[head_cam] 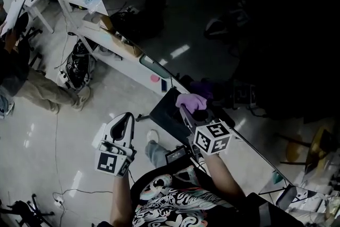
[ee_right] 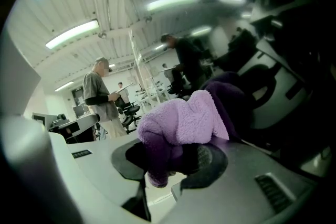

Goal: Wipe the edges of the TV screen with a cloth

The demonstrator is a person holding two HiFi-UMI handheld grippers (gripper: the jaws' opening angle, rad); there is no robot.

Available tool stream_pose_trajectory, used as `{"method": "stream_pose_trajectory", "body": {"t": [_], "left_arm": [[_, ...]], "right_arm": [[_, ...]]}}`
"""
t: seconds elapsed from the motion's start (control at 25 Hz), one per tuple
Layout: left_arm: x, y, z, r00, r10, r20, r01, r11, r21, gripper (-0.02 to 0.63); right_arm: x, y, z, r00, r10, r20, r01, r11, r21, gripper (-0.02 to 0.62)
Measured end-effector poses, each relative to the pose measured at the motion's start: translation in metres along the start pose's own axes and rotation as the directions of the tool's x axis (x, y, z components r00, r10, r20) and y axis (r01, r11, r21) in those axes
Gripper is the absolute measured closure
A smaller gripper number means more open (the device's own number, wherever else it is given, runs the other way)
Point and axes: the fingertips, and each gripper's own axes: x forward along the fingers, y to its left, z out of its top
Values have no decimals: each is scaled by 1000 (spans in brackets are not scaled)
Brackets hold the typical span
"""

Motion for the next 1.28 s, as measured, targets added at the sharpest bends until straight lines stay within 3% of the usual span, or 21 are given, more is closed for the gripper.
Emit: {"method": "stream_pose_trajectory", "body": {"t": [0.76, 1.28], "left_arm": [[3, 99, 26, 990, 140, 32, -140, 990, -16, 581], [42, 127, 26, 997, 76, 19, -76, 997, -9, 580]], "right_arm": [[91, 32, 31, 999, 55, 1, -55, 999, 2, 443], [115, 41, 43, 998, 60, 26, -62, 994, 86, 443]]}}
